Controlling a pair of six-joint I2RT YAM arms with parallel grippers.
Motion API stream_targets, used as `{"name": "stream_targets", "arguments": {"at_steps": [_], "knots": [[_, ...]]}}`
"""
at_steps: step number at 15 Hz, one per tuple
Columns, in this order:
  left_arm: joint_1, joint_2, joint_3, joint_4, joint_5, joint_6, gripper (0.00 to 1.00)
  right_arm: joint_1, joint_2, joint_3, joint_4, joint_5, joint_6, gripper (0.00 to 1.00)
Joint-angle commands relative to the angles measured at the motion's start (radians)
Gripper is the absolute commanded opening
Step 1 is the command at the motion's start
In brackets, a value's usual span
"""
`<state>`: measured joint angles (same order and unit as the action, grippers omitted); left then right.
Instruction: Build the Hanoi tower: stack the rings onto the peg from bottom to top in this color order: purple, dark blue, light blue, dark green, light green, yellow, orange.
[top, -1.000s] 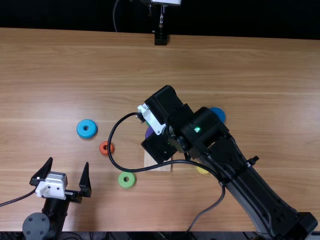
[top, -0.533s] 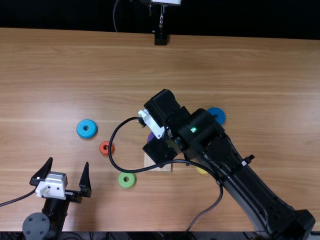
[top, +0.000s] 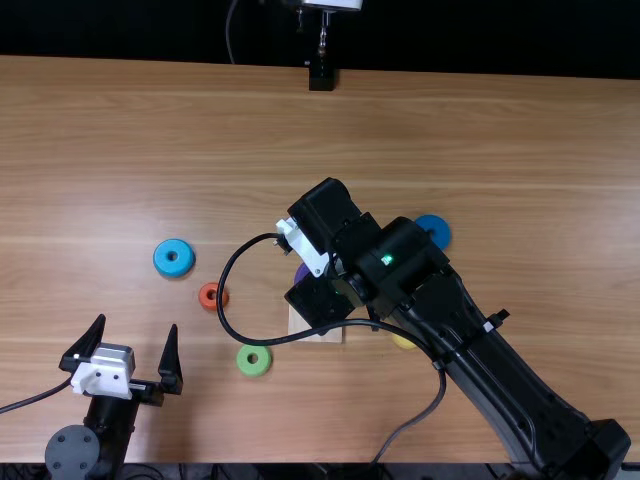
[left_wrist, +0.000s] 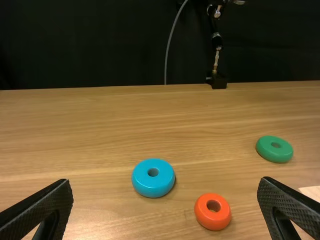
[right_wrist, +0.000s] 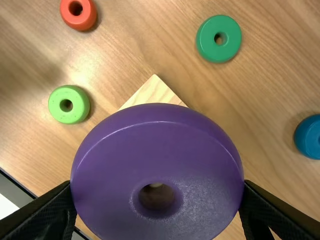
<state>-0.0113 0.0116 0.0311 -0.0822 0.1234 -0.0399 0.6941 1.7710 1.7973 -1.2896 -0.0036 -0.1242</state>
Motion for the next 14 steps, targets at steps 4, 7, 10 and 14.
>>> {"name": "stream_targets", "arguments": {"at_steps": [4, 7, 10, 14], "knots": [[0.01, -0.012, -0.031, -0.002, 0.009, 0.009, 1.0, 0.012, 0.013, -0.003, -0.002, 0.009, 0.003, 1.0], [0.01, -0.012, -0.031, -0.002, 0.009, 0.009, 1.0, 0.01, 0.013, -0.003, 0.004, 0.009, 0.003, 1.0], [0.01, -0.012, -0.031, -0.002, 0.009, 0.009, 1.0, 0.007, 0.015, 0.013, 0.011, 0.007, 0.003, 1.0], [0.01, -0.012, -0.031, -0.002, 0.009, 0.009, 1.0, -0.071, 0.065, 0.045, 0.136, 0.007, 0.049, 1.0]]}}
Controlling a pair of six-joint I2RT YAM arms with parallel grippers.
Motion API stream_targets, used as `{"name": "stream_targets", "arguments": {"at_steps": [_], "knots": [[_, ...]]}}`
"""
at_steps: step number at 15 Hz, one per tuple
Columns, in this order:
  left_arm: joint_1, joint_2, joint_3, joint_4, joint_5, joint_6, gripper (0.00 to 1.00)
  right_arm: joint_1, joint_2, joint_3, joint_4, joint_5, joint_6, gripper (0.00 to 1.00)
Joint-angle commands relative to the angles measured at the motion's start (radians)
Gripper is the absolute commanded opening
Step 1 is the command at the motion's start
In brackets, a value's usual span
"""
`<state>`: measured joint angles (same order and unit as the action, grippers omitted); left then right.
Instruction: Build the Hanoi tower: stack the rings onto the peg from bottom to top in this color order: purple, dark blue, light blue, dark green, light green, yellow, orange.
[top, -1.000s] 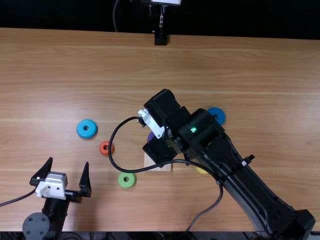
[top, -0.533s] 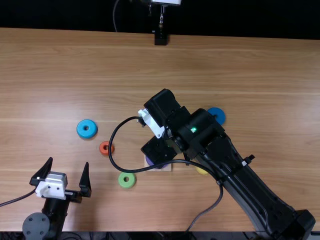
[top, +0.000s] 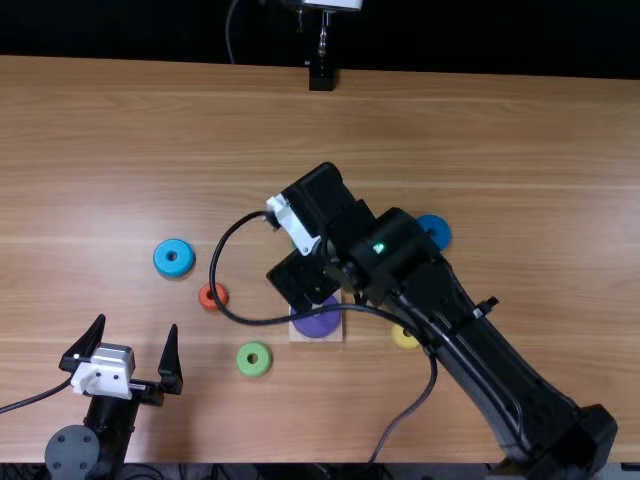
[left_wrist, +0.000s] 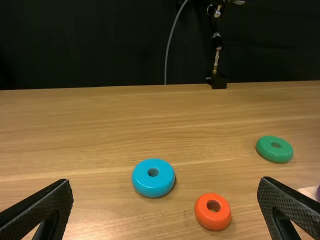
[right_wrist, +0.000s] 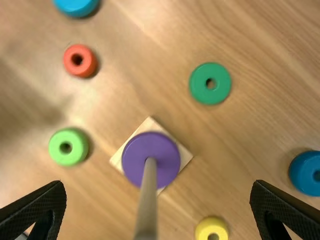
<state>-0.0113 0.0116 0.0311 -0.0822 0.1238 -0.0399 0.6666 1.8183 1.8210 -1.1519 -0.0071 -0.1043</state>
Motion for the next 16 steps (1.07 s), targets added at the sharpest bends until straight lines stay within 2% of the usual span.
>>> {"name": "stream_targets", "arguments": {"at_steps": [1, 3, 4, 7, 12, 16], "knots": [[0.01, -0.012, -0.031, -0.002, 0.009, 0.009, 1.0, -0.108, 0.018, 0.02, 0.024, 0.011, 0.077, 1.0], [0.01, -0.012, -0.031, -0.002, 0.009, 0.009, 1.0, -0.217, 0.019, 0.011, 0.067, 0.009, 0.161, 1.0], [0.01, -0.012, -0.031, -0.002, 0.009, 0.009, 1.0, -0.263, 0.019, 0.0, 0.076, 0.009, 0.174, 1.0], [0.01, -0.012, -0.031, -0.002, 0.009, 0.009, 1.0, -0.349, 0.018, -0.106, 0.098, 0.002, 0.176, 1.0], [0.01, -0.012, -0.031, -0.002, 0.009, 0.009, 1.0, -0.463, 0.016, -0.405, 0.529, 0.011, 0.174, 1.0], [0.01, -0.012, -0.031, -0.002, 0.009, 0.009, 1.0, -0.492, 0.024, -0.456, 0.565, 0.013, 0.174, 1.0]]}}
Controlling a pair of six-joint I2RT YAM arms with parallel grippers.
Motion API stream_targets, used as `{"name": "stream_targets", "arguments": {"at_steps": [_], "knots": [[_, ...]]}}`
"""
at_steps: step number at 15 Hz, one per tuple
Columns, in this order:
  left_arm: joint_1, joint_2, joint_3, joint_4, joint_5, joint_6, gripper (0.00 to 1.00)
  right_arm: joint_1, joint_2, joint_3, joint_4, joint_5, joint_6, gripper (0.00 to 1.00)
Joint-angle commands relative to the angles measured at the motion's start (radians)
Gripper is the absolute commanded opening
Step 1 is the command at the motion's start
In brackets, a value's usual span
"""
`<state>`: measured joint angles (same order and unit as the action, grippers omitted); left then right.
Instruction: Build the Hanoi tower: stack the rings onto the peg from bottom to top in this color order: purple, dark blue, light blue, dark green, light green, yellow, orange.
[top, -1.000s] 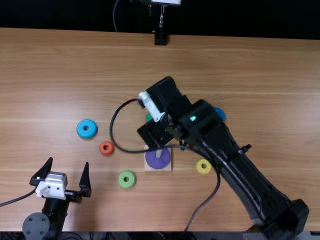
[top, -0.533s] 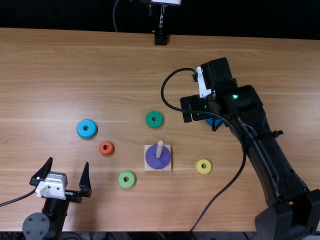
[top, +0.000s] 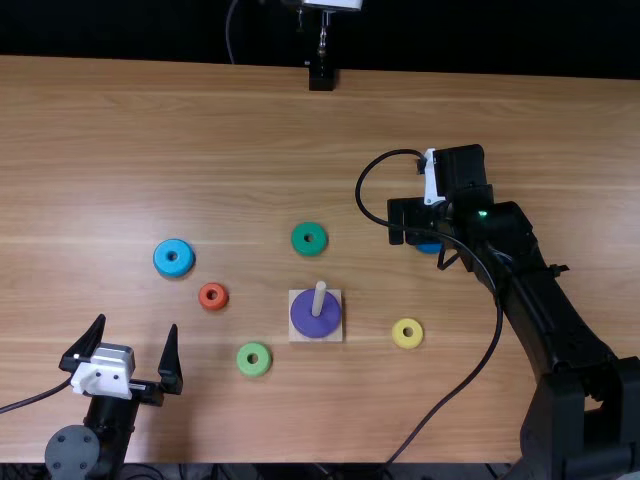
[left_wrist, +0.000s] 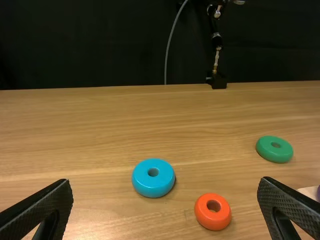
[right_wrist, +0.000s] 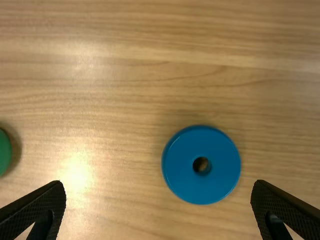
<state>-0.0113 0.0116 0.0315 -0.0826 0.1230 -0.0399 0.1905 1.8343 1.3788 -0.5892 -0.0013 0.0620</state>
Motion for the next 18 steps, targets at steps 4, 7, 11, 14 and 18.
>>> {"name": "stream_targets", "arguments": {"at_steps": [4, 7, 11, 14, 18], "knots": [[0.01, -0.012, -0.031, -0.002, 0.01, 0.009, 1.0, -0.02, 0.112, 0.006, 0.003, 0.009, 0.008, 1.0], [0.01, -0.012, -0.031, -0.002, 0.01, 0.009, 1.0, -0.039, 0.141, 0.006, 0.005, 0.011, 0.008, 1.0], [0.01, -0.012, -0.031, 0.0, 0.01, 0.009, 1.0, -0.068, 0.168, 0.008, 0.005, 0.012, 0.008, 1.0], [0.01, -0.012, -0.031, -0.002, 0.01, 0.009, 1.0, -0.083, 0.177, 0.029, 0.005, 0.012, 0.008, 1.0], [0.01, -0.012, -0.031, -0.002, 0.01, 0.009, 1.0, -0.083, 0.203, 0.043, 0.005, 0.034, 0.008, 1.0]]}}
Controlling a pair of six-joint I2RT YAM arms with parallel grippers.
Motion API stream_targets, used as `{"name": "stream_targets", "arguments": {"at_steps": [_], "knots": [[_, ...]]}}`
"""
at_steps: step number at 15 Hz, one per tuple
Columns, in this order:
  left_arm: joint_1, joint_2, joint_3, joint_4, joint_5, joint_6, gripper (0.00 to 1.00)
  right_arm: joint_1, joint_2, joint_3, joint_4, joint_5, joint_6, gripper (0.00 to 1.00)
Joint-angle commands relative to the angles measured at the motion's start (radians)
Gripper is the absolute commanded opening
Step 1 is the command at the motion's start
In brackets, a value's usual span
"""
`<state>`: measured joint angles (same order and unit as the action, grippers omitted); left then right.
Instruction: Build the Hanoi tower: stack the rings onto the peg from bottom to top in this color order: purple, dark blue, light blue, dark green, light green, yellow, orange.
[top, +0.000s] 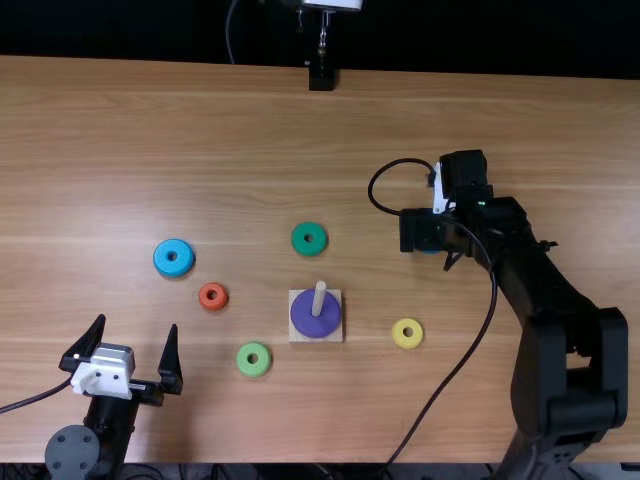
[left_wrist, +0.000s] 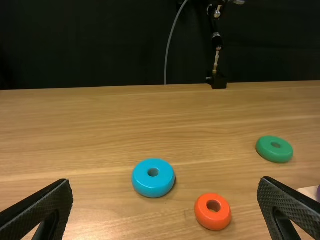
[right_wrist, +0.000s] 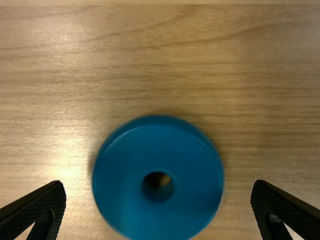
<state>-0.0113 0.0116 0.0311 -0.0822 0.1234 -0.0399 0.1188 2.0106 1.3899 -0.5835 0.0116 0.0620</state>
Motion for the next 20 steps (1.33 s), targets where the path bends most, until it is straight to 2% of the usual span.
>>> {"name": "stream_targets", "arguments": {"at_steps": [1, 3, 10, 11, 12, 14, 15, 20], "knots": [[0.01, -0.012, -0.031, -0.002, 0.009, 0.009, 1.0, -0.011, 0.03, 0.034, -0.001, 0.034, 0.008, 1.0], [0.01, -0.012, -0.031, -0.002, 0.009, 0.009, 1.0, -0.011, 0.033, 0.035, -0.001, 0.044, 0.008, 1.0], [0.01, -0.012, -0.031, -0.002, 0.009, 0.009, 1.0, -0.011, 0.059, 0.055, -0.01, 0.044, 0.008, 1.0], [0.01, -0.012, -0.031, -0.002, 0.009, 0.009, 1.0, -0.01, 0.059, 0.055, -0.014, 0.042, 0.008, 0.93], [0.01, -0.012, -0.031, -0.002, 0.009, 0.009, 1.0, -0.01, 0.059, 0.054, -0.014, 0.04, 0.008, 0.76], [0.01, -0.012, -0.031, -0.002, 0.009, 0.009, 1.0, -0.008, 0.059, 0.047, -0.01, 0.033, 0.008, 0.18], [0.01, -0.012, -0.031, -0.002, 0.009, 0.009, 1.0, -0.008, 0.057, 0.046, -0.014, 0.031, 0.002, 0.0], [0.01, -0.012, -0.031, -0.001, 0.009, 0.009, 1.0, -0.005, 0.054, 0.057, -0.021, 0.033, -0.007, 0.0]]}}
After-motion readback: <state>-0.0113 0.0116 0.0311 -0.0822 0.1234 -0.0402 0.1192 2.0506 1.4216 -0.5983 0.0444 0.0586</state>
